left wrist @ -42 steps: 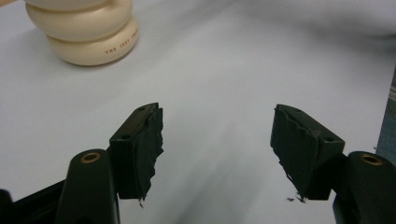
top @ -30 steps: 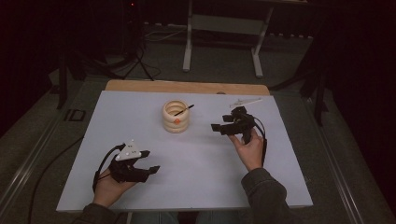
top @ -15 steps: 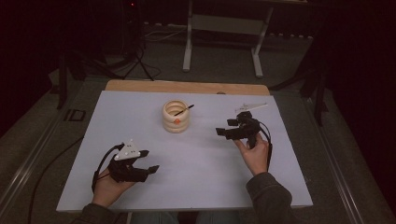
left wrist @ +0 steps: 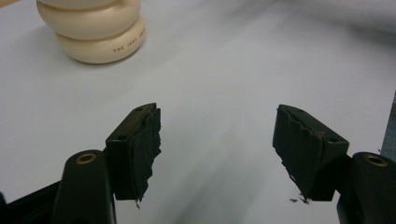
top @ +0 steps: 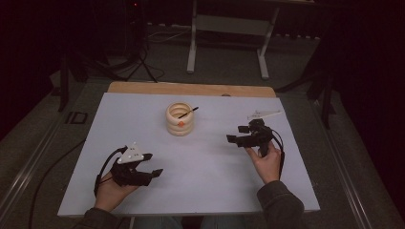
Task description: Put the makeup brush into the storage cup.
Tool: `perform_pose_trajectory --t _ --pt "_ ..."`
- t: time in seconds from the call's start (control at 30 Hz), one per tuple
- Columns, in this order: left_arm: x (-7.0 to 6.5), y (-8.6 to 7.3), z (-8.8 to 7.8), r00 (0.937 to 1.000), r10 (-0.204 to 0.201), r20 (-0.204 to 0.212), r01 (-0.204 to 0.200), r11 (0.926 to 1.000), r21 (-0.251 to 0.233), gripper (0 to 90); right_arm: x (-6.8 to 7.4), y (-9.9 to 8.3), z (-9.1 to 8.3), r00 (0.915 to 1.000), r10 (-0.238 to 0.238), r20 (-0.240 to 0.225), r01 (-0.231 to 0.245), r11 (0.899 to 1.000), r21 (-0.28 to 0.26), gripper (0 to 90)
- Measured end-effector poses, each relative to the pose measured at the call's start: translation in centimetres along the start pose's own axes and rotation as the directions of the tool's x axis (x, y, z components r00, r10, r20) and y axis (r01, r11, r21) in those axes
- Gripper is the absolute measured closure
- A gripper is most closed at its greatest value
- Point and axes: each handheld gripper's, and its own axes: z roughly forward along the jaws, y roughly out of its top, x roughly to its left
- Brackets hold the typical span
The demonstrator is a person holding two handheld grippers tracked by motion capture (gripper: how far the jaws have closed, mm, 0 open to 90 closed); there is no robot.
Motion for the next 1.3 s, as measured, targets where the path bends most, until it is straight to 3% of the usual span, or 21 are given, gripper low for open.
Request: perform_pose_trajectory --t 0.63,0.93,1.3 --pt "0.1 0.0 -0.1 1.0000 -0.003 -0.005 0.003 1.0000 -0.002 31.7 0.5 -2.5 -2.4 1.0000 -0.001 -0.003 0.001 0.999 -0.038 29.3" --pt "0.0 0.0 0.0 1.0000 0.000 -0.008 0.000 1.0000 0.005 30.9 1.0 -4.2 -3.0 0.9999 -0.017 0.002 0.017 1.000 -0.026 29.3" --pt "0.2 -0.2 -0.1 0.9998 -0.019 -0.008 0.019 0.9998 0.000 29.3 0.7 -6.4 -3.8 0.9997 -0.001 0.025 0.001 1.000 -0.021 29.2"
